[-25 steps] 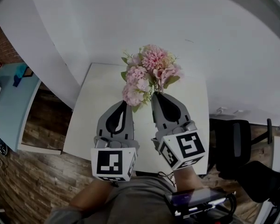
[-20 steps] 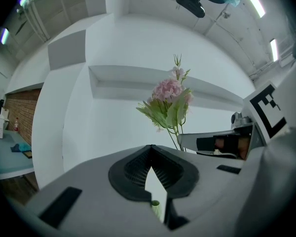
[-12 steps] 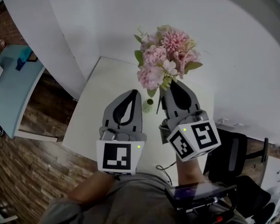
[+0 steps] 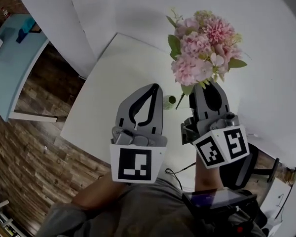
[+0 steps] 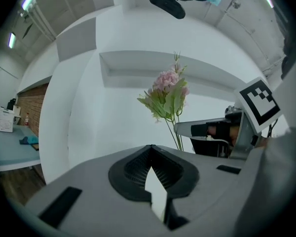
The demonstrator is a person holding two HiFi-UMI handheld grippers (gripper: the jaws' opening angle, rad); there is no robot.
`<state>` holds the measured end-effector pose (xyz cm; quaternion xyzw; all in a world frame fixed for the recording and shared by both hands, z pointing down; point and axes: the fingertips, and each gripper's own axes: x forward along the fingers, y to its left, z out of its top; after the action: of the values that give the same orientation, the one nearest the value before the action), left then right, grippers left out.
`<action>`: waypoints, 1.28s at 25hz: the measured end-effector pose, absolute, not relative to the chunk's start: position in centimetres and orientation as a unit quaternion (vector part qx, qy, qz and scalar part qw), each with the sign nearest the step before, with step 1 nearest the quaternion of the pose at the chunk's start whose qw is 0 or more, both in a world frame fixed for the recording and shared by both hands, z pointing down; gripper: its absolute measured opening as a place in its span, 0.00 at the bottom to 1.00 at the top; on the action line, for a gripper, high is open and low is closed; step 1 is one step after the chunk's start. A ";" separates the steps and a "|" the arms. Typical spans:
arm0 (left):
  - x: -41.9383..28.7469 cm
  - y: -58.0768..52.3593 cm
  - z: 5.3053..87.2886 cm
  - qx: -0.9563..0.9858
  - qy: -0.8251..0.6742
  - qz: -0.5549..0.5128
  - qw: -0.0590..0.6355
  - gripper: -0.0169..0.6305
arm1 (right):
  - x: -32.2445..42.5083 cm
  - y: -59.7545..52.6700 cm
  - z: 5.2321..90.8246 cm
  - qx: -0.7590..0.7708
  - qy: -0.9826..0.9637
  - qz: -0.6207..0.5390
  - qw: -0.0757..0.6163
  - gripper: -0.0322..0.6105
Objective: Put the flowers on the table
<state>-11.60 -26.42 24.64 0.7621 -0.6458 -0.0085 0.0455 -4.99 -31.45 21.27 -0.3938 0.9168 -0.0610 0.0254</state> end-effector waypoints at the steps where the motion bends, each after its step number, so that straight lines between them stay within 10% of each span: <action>1: -11.7 -26.4 24.9 0.759 -0.649 -0.008 0.047 0.04 | -5.0 -31.5 21.3 -0.391 0.918 -0.060 0.027 0.07; 32: -11.5 -29.3 31.8 0.742 -0.656 0.033 0.132 0.04 | -3.4 -36.0 28.9 -0.387 0.917 -0.099 -0.006 0.07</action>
<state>-11.50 -29.28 31.79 0.7423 -0.6562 0.0330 0.1318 -3.36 -35.95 28.93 -0.3871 0.9167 -0.0993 -0.0062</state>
